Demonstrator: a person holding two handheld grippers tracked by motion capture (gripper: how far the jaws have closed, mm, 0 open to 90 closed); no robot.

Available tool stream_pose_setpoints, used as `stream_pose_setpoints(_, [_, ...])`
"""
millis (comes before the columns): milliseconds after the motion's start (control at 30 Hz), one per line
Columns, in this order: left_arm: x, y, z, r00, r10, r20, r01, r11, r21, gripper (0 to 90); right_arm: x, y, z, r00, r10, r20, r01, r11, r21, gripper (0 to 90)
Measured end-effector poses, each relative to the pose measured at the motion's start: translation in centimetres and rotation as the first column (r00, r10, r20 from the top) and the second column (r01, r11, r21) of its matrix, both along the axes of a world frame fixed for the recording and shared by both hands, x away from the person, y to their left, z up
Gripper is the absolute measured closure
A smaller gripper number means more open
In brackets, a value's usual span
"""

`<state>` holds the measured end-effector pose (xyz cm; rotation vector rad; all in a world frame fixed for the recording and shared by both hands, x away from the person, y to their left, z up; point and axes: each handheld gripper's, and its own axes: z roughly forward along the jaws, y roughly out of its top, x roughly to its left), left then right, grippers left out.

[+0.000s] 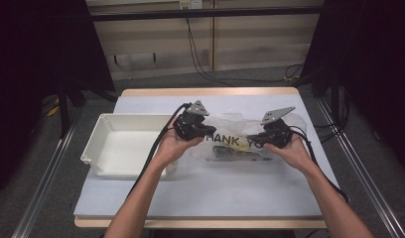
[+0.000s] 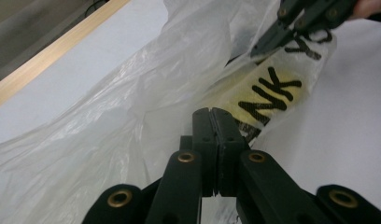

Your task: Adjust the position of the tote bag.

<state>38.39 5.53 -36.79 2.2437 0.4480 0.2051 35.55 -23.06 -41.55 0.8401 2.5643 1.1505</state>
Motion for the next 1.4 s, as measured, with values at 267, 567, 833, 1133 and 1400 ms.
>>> stream_pose_setpoints(267, [-0.4,-2.3,-0.8,0.9989,-0.043,-0.019,0.043,0.9991,-0.005,87.5,-1.0,0.7,-2.6,0.9968,0.054,-0.059,-0.055,0.9981,-0.025,90.0])
stream_pose_setpoints(567, [0.0,-5.4,-3.4,0.9945,-0.067,-0.081,0.067,0.9977,0.000,86.1,-1.4,1.3,-3.4,0.9902,0.111,-0.085,-0.114,0.9931,-0.029,90.0])
stream_pose_setpoints(833, [-0.3,-6.6,-4.6,0.9921,-0.078,-0.099,0.082,0.9961,0.032,86.0,-2.0,1.2,-4.4,0.9852,0.133,-0.109,-0.136,0.9904,-0.025,90.0])
stream_pose_setpoints(1133, [-1.2,-6.3,-7.3,0.9883,-0.069,-0.136,0.080,0.9937,0.078,86.0,-1.8,-0.6,-2.5,0.9957,0.077,-0.051,-0.076,0.9967,0.028,90.0])
stream_pose_setpoints(1400, [-1.7,-5.6,-9.4,0.9845,-0.059,-0.165,0.077,0.9915,0.105,86.0,-0.7,-2.3,-1.0,0.9999,-0.015,-0.008,0.016,0.9955,0.094,90.0])
